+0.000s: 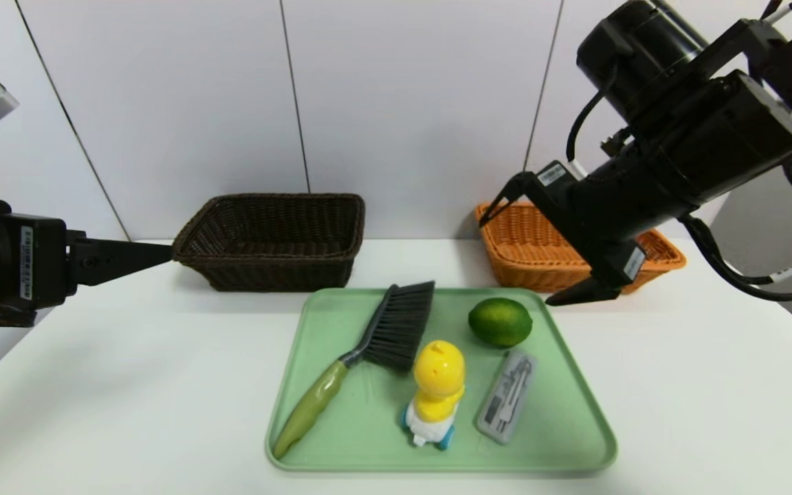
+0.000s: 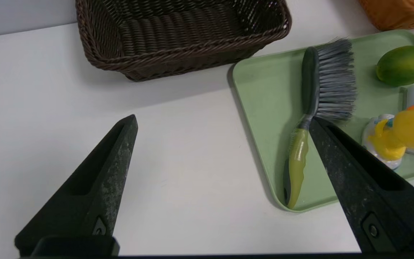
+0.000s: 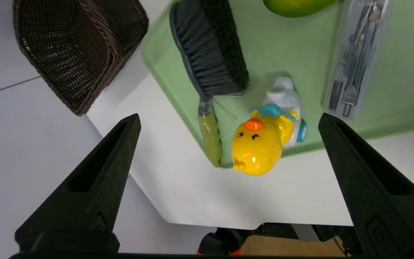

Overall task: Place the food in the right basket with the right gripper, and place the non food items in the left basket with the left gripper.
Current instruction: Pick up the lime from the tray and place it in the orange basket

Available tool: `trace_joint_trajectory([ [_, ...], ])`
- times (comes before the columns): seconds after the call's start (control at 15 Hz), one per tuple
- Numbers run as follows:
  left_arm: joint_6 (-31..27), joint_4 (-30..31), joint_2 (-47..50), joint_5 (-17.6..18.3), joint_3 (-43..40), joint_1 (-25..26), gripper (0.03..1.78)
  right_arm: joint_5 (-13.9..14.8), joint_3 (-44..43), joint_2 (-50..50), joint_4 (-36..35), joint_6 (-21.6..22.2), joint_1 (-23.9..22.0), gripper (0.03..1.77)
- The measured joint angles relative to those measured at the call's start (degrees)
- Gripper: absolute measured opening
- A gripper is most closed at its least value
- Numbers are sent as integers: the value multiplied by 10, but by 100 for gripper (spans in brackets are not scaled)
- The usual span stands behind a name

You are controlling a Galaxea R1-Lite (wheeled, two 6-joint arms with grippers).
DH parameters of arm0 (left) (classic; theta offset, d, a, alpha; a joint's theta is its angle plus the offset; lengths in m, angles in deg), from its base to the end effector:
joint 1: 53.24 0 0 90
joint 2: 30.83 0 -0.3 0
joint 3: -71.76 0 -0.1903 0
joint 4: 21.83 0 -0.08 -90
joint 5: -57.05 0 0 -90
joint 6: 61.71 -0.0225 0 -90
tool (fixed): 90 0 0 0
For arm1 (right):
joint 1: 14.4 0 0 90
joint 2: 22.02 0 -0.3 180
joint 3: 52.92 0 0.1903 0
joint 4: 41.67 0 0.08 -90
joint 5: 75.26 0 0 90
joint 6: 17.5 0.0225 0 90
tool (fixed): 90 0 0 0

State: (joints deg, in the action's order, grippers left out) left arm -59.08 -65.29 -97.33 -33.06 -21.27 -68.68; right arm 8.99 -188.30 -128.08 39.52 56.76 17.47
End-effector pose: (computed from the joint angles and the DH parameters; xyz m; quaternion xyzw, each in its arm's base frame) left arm 0.1475 -0.0407 0.3016 0.0047 0.2004 -0.1261 0.9715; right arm 0.2639 0.1667 0.3009 0.4351 0.5147 -0.0260 0.7383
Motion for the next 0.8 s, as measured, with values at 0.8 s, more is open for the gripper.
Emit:
trace_joint_trajectory([
  [0.8,55,62,-31,-24,-78,-39,169,-38,1,-99,21,87,-68,171],
])
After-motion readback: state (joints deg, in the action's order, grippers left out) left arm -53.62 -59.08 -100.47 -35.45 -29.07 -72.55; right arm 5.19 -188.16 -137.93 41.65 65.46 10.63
